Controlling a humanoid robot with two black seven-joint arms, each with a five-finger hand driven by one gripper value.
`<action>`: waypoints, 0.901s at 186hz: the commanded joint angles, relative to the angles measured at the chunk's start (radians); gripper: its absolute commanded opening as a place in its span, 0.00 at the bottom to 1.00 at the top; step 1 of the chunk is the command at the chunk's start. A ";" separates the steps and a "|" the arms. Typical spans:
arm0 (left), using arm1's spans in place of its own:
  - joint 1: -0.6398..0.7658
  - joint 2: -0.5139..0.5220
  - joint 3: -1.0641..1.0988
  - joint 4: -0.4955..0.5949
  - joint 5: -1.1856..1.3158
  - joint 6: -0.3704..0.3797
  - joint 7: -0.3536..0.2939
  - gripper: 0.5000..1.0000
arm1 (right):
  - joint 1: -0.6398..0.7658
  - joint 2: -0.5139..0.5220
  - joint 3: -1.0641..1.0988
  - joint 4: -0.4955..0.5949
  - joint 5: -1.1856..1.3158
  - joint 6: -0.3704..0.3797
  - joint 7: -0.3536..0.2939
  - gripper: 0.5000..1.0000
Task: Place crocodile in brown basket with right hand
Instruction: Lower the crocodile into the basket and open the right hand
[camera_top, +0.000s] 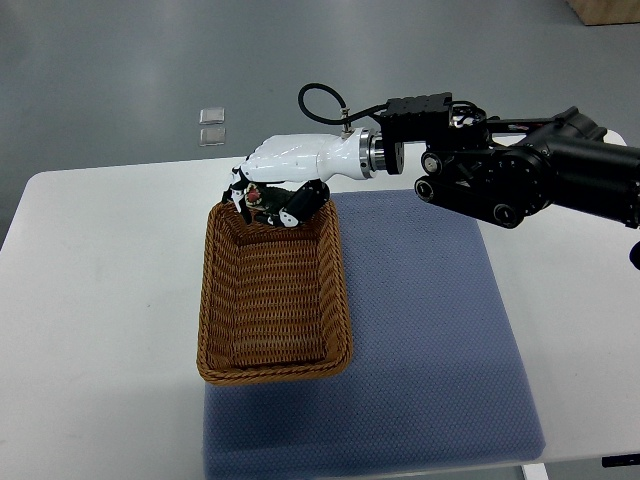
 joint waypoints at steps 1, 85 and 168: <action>0.000 0.000 0.000 0.000 0.000 0.000 0.000 1.00 | -0.010 0.009 -0.004 0.021 -0.007 0.000 0.000 0.00; 0.000 0.000 0.000 0.000 0.000 0.000 0.000 1.00 | -0.084 0.064 -0.012 0.012 -0.043 -0.051 0.000 0.59; 0.000 0.000 0.000 0.000 0.000 0.000 0.000 1.00 | -0.097 0.040 0.002 0.007 -0.028 -0.050 0.000 0.83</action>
